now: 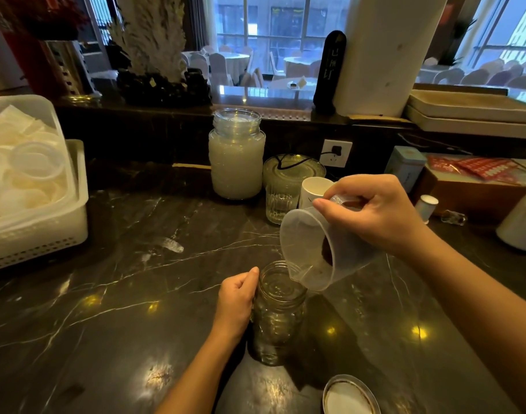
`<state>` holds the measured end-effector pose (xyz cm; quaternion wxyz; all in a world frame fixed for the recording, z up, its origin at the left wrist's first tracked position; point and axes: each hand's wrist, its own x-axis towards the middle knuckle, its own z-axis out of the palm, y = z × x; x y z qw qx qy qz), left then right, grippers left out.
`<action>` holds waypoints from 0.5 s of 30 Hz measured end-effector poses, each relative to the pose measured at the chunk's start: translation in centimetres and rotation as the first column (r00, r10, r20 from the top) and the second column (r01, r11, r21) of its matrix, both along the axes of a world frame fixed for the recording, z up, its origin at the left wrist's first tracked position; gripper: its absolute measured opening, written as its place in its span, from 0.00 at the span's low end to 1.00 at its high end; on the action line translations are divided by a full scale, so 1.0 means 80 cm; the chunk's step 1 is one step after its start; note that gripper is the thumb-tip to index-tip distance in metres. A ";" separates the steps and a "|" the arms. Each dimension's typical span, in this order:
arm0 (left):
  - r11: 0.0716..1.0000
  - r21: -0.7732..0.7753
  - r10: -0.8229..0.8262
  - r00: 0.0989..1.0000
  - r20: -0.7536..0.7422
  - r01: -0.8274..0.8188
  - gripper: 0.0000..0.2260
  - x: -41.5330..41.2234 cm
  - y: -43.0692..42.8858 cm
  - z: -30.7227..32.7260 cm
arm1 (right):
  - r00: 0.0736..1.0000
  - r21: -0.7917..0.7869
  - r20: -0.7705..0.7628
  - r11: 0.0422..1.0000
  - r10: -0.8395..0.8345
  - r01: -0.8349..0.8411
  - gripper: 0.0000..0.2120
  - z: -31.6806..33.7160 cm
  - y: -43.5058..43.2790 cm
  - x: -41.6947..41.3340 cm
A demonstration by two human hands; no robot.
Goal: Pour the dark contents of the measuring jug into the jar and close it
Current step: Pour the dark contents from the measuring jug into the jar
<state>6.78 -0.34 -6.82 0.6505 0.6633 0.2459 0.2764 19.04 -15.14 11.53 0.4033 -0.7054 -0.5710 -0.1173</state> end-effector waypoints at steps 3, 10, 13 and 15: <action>1.000 0.023 0.013 1.000 -0.017 -0.012 0.22 -0.001 -0.001 0.000 | 0.999 -0.011 0.026 1.000 0.025 -0.025 0.17 0.003 0.005 -0.003; 0.999 0.024 0.024 0.999 -0.041 -0.023 0.21 -0.001 -0.002 0.001 | 0.978 -0.076 0.191 0.995 0.085 -0.071 0.20 0.011 0.012 -0.011; 0.999 0.036 0.026 0.999 -0.041 -0.025 0.21 -0.001 -0.003 0.003 | 0.969 -0.087 0.234 0.994 0.082 -0.063 0.21 0.012 0.014 -0.013; 0.999 0.032 0.025 0.999 -0.038 -0.024 0.20 -0.001 -0.003 0.003 | 0.964 -0.088 0.252 0.994 0.084 -0.064 0.21 0.013 0.016 -0.015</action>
